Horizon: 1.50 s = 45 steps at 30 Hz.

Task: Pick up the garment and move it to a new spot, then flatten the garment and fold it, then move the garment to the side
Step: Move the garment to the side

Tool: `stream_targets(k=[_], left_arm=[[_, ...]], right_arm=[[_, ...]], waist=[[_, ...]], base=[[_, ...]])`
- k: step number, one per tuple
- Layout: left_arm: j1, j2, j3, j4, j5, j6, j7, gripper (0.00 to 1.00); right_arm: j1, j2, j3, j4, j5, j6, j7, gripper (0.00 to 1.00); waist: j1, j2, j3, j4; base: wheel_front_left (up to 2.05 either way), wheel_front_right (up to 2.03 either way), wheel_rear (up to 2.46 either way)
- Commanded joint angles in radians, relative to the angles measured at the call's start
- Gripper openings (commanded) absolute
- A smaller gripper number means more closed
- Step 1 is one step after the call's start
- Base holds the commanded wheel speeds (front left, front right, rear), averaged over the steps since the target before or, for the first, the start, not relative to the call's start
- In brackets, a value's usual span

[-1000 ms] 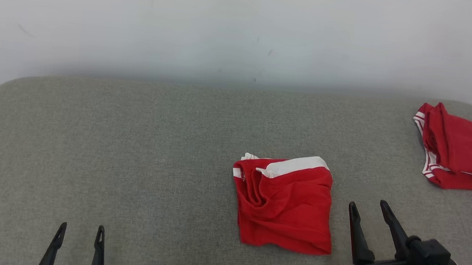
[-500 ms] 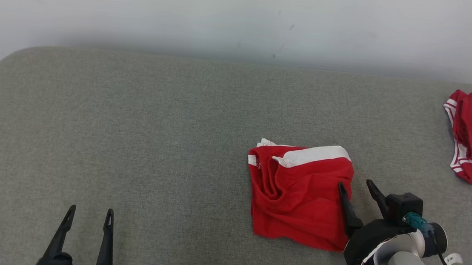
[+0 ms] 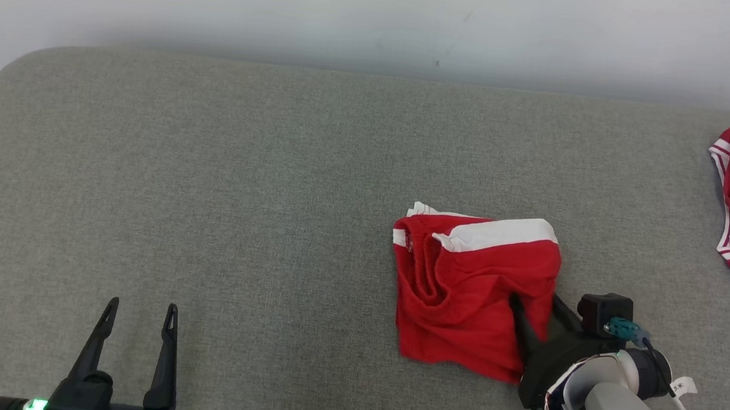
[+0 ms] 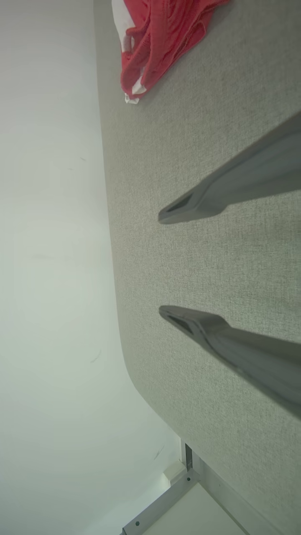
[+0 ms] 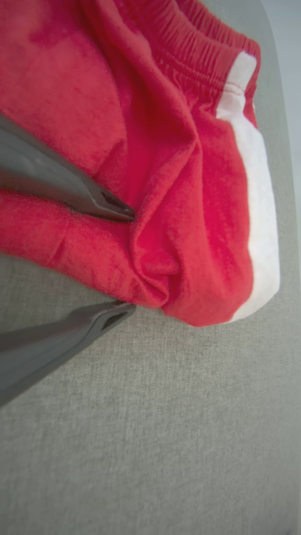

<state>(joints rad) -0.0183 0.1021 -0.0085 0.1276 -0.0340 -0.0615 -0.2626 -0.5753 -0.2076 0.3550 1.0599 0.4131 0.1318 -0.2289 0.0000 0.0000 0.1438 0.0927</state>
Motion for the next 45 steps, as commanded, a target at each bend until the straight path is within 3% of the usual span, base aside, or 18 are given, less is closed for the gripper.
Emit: stream_targets(k=[1, 14, 29, 45], left_arm=[[-0.009, 0.001, 0.0, 0.002, 0.004, -0.001, -0.003, 1.0], [-0.044, -0.005, -0.006, -0.019, 0.009, -0.008, -0.003, 1.0], [-0.173, 0.001, -0.049, -0.04, 0.03, -0.015, -0.003, 1.0], [-0.242, 0.028, -0.052, -0.144, 0.039, 0.003, -0.003, 1.0]], right_arm=[[0.014, 0.004, 0.02, 0.027, 0.017, -0.003, 0.016, 0.0], [-0.158, -0.132, 0.171, -0.034, 0.059, -0.003, -0.018, 0.0], [-0.44, -0.464, 0.342, -0.174, 0.137, -0.003, 0.013, 0.0], [-0.622, -0.83, 0.429, -0.297, 0.224, -0.003, 0.104, 0.0]], waist=[[0.0, 0.0, 0.003, 0.001], [0.0, 0.0, 0.095, -0.051], [0.0, 0.0, 0.304, -0.132], [0.0, 0.0, 0.465, -0.203]], base=[[0.0, 0.0, 0.0], [0.0, 0.0, 0.0], [0.0, 0.0, 0.0], [0.0, 0.0, 0.0]])
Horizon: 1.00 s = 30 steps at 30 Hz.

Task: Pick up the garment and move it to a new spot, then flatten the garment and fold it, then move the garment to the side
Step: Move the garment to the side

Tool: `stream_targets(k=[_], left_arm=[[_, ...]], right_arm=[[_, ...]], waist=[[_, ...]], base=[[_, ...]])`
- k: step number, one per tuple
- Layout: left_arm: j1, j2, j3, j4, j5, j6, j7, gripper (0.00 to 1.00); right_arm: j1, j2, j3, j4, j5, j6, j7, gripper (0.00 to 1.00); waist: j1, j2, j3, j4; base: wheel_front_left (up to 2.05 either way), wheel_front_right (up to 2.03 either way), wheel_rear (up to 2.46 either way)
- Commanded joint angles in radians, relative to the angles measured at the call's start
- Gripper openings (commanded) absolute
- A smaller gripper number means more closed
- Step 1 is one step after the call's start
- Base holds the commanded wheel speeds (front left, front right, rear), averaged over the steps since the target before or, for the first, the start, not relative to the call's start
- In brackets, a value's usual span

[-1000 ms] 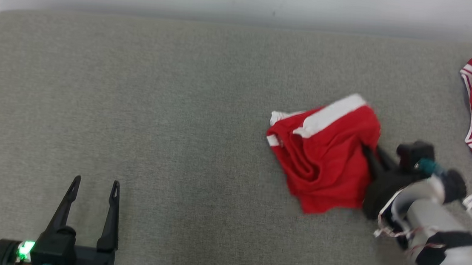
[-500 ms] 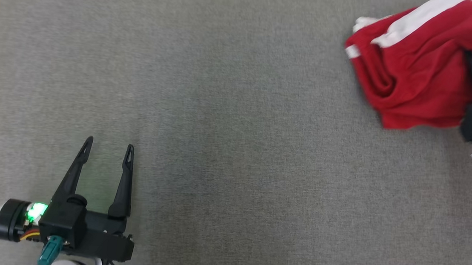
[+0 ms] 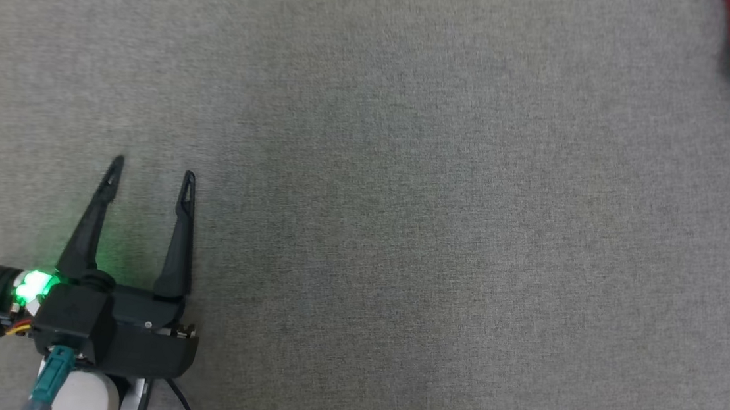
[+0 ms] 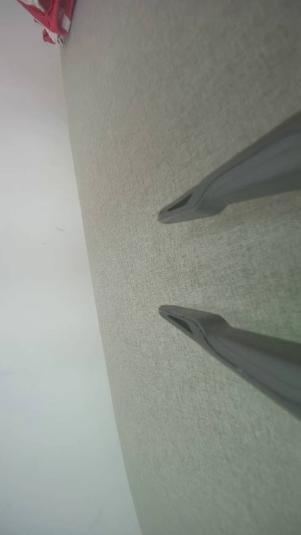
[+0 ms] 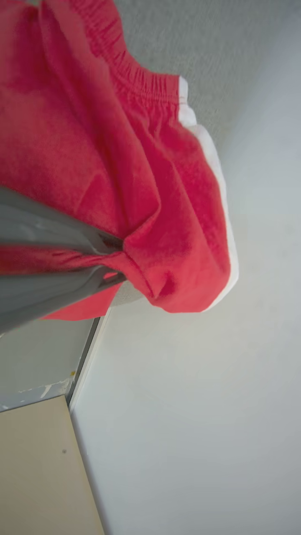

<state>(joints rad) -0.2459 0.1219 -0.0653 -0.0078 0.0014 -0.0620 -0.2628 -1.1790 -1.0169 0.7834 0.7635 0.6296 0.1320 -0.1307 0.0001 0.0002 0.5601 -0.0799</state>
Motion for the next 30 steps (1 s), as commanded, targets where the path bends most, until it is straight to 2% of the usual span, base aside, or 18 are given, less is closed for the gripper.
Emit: stream_targets(k=[1, 4, 8, 13, 17, 18, 19, 20, 25, 30], left_arm=[[-0.016, 0.009, 0.003, -0.013, 0.006, 0.007, -0.002, 1.0], [-0.028, 0.013, 0.0, -0.027, 0.009, 0.013, -0.002, 1.0], [-0.043, 0.019, -0.005, -0.043, 0.014, 0.017, -0.002, 1.0], [-0.058, 0.036, -0.015, -0.067, 0.023, 0.02, -0.001, 1.0], [-0.06, 0.049, -0.015, -0.076, 0.026, 0.028, 0.001, 1.0], [-0.058, 0.052, -0.015, -0.077, 0.026, 0.032, 0.001, 1.0], [-0.057, 0.055, -0.014, -0.077, 0.026, 0.035, 0.001, 1.0], [-0.056, 0.057, -0.014, -0.079, 0.026, 0.038, 0.001, 1.0], [-0.046, 0.063, -0.016, -0.083, 0.019, 0.05, 0.001, 1.0], [-0.018, 0.058, -0.013, -0.085, 0.003, 0.065, 0.0, 1.0]], right_arm=[[-0.023, -0.034, 0.001, 0.003, 0.014, -0.003, 0.008, 0.0], [-0.042, -0.081, 0.002, 0.024, 0.02, -0.003, 0.011, 0.0], [-0.062, -0.098, -0.001, 0.047, 0.015, -0.003, 0.008, 0.0], [-0.094, -0.102, -0.002, 0.091, -0.007, -0.003, 0.007, 0.0], [-0.112, -0.081, -0.012, 0.143, -0.023, -0.003, 0.008, 0.0], [-0.119, -0.075, -0.015, 0.158, -0.03, -0.003, 0.007, 0.15], [-0.127, -0.069, -0.021, 0.173, -0.04, -0.003, -0.001, 0.48], [-0.132, -0.063, -0.027, 0.192, -0.045, -0.003, -0.003, 1.0], [-0.162, -0.021, -0.044, 0.256, -0.088, -0.003, -0.031, 1.0], [-0.192, 0.002, -0.073, 0.249, -0.124, -0.003, -0.104, 1.0]], waist=[[-0.0001, -0.0002, 0.056, -0.033], [-0.0001, -0.0002, 0.082, -0.04], [-0.0001, -0.0002, 0.107, -0.043], [-0.0001, -0.0002, 0.143, -0.038], [-0.0001, -0.0002, 0.158, -0.033], [-0.0001, -0.0002, 0.159, -0.032], [-0.0001, -0.0002, 0.159, -0.031], [-0.0001, -0.0002, 0.159, -0.031], [-0.0001, -0.0002, 0.13, -0.034], [-0.0001, -0.0002, 0.065, -0.036]], base=[[0.0, 0.0, 0.0], [0.0, 0.0, 0.0], [0.0, 0.0, 0.0], [0.0, 0.0, 0.0], [0.0, 0.0, 0.0], [0.0, 0.0, 0.0], [0.0, 0.0, 0.0], [0.0, 0.0, 0.0], [0.0, 0.0, 0.0], [0.0, 0.0, 0.0]])
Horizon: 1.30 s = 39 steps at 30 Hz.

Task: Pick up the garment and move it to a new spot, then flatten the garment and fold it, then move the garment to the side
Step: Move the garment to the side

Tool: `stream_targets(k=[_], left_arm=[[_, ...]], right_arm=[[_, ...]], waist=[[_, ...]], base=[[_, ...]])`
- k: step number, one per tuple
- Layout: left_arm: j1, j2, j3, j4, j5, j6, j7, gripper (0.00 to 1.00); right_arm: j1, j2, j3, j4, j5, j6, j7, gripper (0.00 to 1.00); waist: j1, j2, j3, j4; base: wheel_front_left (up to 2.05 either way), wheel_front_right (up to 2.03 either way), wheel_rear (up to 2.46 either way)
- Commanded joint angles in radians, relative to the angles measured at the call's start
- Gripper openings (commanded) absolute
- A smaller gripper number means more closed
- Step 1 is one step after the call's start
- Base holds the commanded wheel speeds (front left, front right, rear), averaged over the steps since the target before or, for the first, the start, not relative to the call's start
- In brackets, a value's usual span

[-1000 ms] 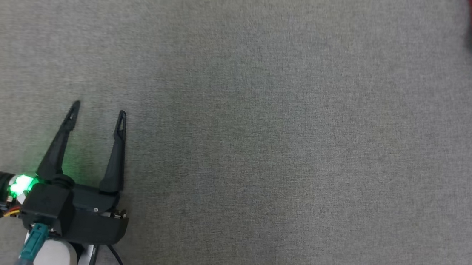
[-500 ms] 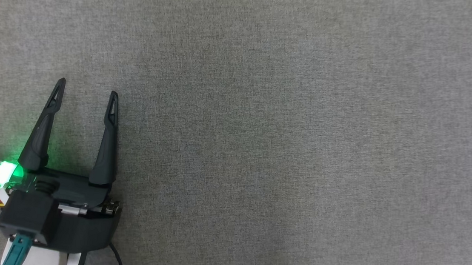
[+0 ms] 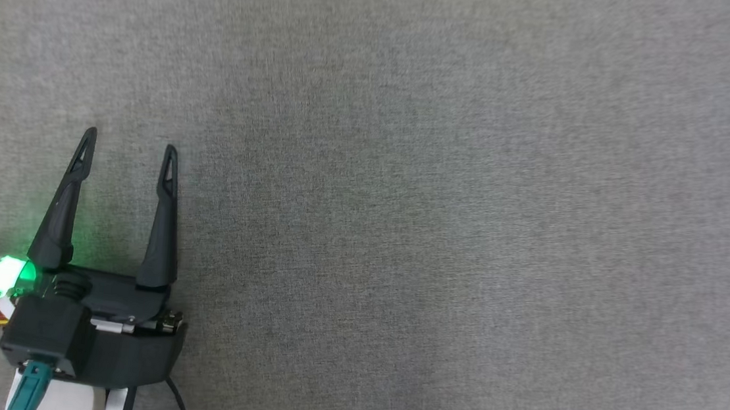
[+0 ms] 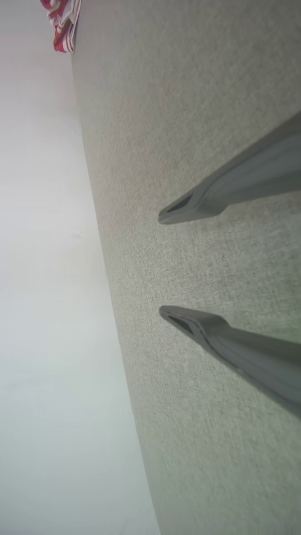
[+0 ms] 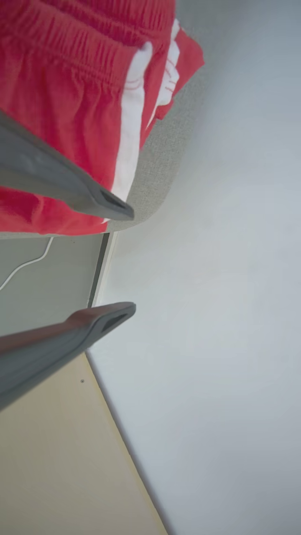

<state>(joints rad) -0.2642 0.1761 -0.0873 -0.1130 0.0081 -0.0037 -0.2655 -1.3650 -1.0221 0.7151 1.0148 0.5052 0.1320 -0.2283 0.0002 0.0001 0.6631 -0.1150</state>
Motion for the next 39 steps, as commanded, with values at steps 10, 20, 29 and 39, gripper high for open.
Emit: stream_targets(k=[10, 20, 29, 39], left_arm=[[0.102, -0.002, 0.05, 0.027, -0.035, 0.033, 0.0, 1.0], [0.216, -0.013, 0.095, 0.044, -0.059, 0.032, 0.0, 1.0], [0.288, -0.041, 0.114, 0.086, -0.074, 0.015, 0.0, 1.0], [0.334, -0.05, 0.139, 0.119, -0.071, -0.004, 0.0, 1.0]], right_arm=[[0.111, 0.106, -0.119, -0.215, -0.007, -0.003, -0.037, 1.0], [0.38, 0.31, -0.319, -0.455, -0.098, -0.003, -0.037, 1.0], [0.661, 0.476, -0.485, -0.58, -0.144, -0.003, -0.037, 1.0], [0.974, 0.625, -0.6, -0.688, -0.209, -0.003, -0.036, 1.0]], waist=[[-0.0002, -0.0001, -0.217, 0.014], [-0.0002, -0.0001, -0.38, 0.056], [-0.0002, -0.0001, -0.496, 0.095], [-0.0002, -0.0001, -0.594, 0.113]], base=[[0.0, 0.0, 0.0], [0.0, 0.0, 0.0], [0.0, 0.0, 0.0], [0.0, 0.0, 0.0]])
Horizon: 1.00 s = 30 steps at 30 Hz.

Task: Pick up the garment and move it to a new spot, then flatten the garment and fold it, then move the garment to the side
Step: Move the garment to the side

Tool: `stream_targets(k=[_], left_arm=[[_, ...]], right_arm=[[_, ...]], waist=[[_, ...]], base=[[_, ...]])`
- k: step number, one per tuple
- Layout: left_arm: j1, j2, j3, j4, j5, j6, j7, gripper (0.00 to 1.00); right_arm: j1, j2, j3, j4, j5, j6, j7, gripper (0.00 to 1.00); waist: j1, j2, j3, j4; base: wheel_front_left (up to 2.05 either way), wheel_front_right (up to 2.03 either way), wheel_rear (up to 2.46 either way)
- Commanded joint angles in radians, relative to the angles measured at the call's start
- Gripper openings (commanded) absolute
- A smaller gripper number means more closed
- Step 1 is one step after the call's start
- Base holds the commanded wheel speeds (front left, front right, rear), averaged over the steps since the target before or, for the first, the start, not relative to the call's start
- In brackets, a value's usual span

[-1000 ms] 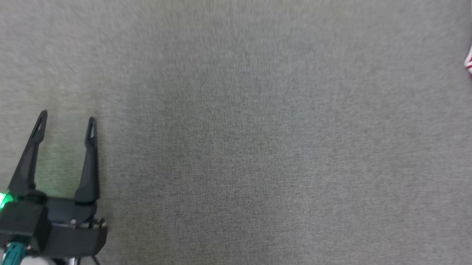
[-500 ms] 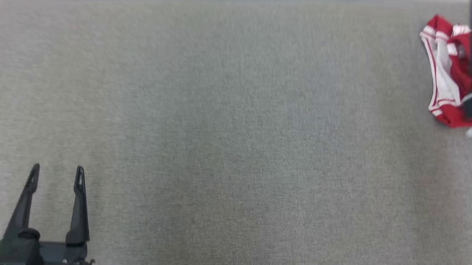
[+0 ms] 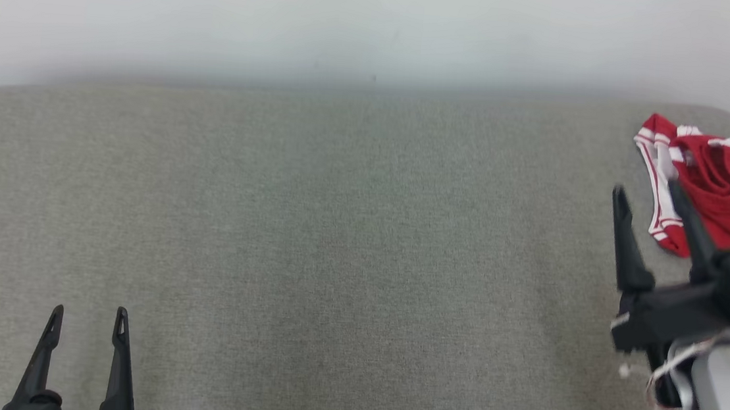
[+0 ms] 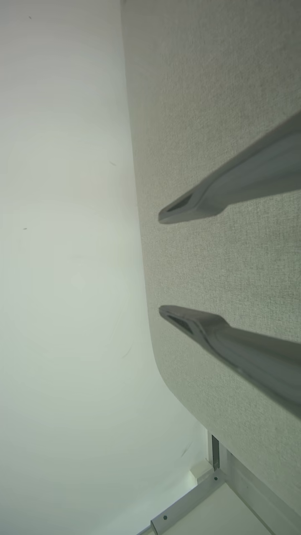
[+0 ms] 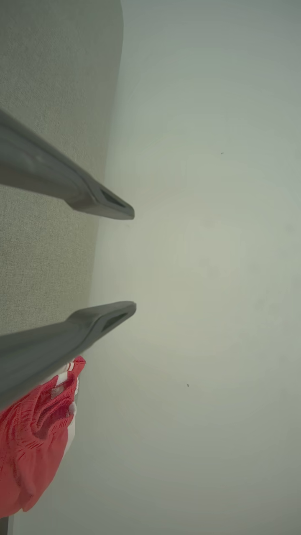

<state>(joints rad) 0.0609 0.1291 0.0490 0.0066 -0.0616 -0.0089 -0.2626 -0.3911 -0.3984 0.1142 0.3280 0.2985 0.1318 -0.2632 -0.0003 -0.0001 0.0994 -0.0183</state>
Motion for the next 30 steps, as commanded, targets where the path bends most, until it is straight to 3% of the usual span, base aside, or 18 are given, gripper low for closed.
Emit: stream_targets(k=[1, 20, 30], left_arm=[[0.011, -0.004, 0.003, 0.002, 0.0, -0.002, -0.003, 1.0], [0.04, -0.021, 0.006, 0.026, 0.011, -0.032, -0.003, 1.0], [0.05, -0.019, -0.002, 0.03, 0.022, -0.042, -0.002, 1.0]], right_arm=[[0.03, 0.014, -0.009, -0.015, -0.011, -0.003, -0.001, 1.0], [0.413, 0.254, -0.119, -0.275, -0.119, -0.003, -0.001, 1.0], [0.465, 0.301, -0.151, -0.297, -0.129, -0.003, -0.001, 1.0]], waist=[[0.0003, 0.0001, -0.037, 0.018], [0.0003, 0.0001, -0.094, -0.005], [0.0003, 0.0001, -0.105, -0.01]], base=[[0.0, 0.0, 0.0], [0.0, 0.0, 0.0], [0.0, 0.0, 0.0]])
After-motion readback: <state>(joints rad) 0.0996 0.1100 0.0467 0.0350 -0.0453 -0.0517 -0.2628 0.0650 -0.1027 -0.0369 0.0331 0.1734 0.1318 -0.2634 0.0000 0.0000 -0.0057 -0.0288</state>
